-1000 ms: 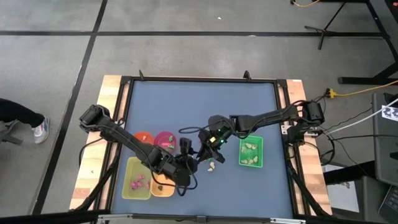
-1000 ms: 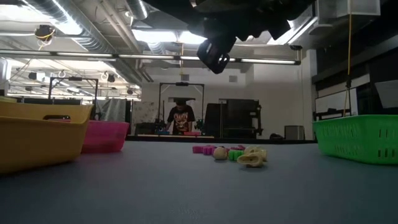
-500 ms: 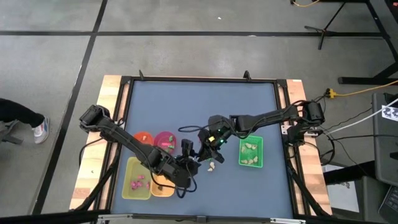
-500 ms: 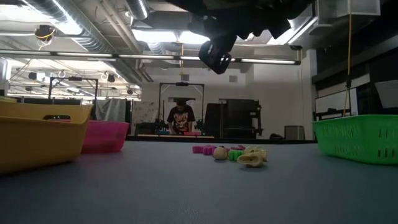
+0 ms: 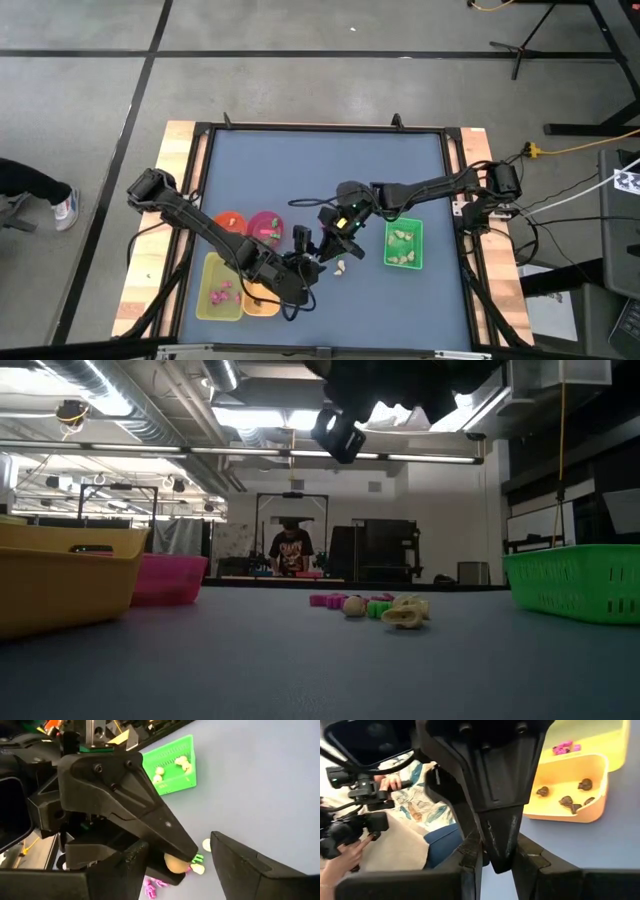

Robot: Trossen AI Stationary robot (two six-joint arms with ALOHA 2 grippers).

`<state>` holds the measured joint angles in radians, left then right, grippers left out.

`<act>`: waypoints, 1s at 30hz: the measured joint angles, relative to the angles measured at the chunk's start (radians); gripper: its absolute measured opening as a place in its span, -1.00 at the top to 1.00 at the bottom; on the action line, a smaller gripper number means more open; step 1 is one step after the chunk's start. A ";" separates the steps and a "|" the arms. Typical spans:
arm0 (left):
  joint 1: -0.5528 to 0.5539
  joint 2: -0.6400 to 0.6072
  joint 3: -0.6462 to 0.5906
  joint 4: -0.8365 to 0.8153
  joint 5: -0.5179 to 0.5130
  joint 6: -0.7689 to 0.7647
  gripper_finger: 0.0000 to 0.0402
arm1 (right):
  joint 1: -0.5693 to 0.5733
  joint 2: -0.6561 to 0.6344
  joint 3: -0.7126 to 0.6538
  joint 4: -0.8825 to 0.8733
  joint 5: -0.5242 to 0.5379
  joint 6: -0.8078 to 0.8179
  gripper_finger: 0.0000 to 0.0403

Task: Sort Halloween decoration
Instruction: Put the white skull toy into the orange bowl

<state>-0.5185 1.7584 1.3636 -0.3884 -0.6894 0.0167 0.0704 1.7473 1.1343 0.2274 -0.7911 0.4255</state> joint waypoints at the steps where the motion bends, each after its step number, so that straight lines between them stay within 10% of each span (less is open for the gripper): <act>1: -0.001 0.000 0.000 0.005 0.001 0.017 0.04 | 0.000 0.000 0.000 0.001 -0.007 0.000 0.64; 30: -0.006 0.000 -0.002 0.052 -0.001 0.125 0.75 | 0.002 0.000 0.000 0.008 -0.041 -0.008 0.64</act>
<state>-0.5247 1.7588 1.3613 -0.3359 -0.6907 0.1413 0.0719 1.7473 1.1343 0.2354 -0.8318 0.4175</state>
